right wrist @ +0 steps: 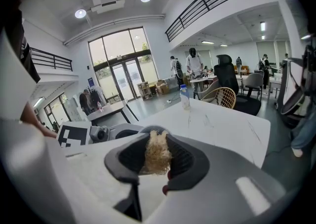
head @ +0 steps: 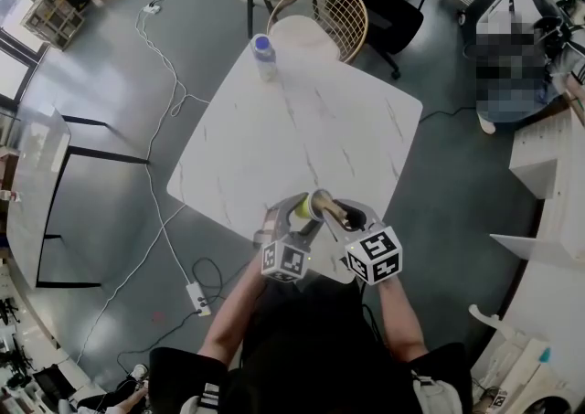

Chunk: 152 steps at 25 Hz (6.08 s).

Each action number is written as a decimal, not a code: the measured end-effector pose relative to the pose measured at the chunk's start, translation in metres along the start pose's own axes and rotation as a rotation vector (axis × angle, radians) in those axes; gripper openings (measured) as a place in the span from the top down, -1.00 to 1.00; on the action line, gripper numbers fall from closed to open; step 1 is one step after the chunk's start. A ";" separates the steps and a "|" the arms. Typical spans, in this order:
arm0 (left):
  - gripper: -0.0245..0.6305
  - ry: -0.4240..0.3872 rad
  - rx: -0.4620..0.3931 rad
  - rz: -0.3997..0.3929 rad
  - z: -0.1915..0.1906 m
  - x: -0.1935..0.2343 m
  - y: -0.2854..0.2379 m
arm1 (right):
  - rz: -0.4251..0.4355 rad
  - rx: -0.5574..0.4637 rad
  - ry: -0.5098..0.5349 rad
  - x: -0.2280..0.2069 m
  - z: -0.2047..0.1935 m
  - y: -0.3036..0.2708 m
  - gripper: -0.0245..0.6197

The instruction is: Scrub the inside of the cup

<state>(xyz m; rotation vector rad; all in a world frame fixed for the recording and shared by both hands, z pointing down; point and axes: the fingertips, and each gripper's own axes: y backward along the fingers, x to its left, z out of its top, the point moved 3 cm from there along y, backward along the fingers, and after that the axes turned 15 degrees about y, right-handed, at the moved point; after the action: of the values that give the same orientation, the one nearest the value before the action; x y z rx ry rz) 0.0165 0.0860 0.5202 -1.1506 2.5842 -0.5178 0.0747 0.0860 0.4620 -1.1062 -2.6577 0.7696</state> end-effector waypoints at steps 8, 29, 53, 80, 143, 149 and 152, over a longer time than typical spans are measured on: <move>0.06 -0.003 -0.035 0.000 0.014 0.004 0.003 | 0.072 -0.015 -0.030 0.012 0.007 0.000 0.60; 0.06 -0.011 -0.045 -0.016 0.011 0.003 0.009 | 0.058 0.035 -0.027 0.010 0.007 -0.007 0.60; 0.06 0.030 -0.038 -0.012 0.005 0.000 0.016 | 0.092 0.052 -0.023 0.014 0.004 -0.006 0.60; 0.06 0.023 -0.064 0.004 0.011 -0.002 0.016 | 0.083 0.028 0.020 0.013 0.012 0.002 0.60; 0.05 0.529 -0.174 0.465 -0.096 0.194 -0.035 | 0.000 -0.035 0.045 -0.062 0.013 -0.110 0.60; 0.04 0.522 -0.149 0.466 -0.105 0.205 -0.059 | -0.003 -0.009 0.032 -0.077 0.001 -0.114 0.60; 0.04 0.520 -0.132 0.472 -0.110 0.208 -0.068 | 0.000 -0.002 0.029 -0.083 -0.003 -0.115 0.60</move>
<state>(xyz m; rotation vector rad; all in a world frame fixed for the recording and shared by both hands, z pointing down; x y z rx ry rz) -0.1150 -0.0895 0.6289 -0.4296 3.2330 -0.5990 0.0636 -0.0388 0.5282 -1.1098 -2.6357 0.7450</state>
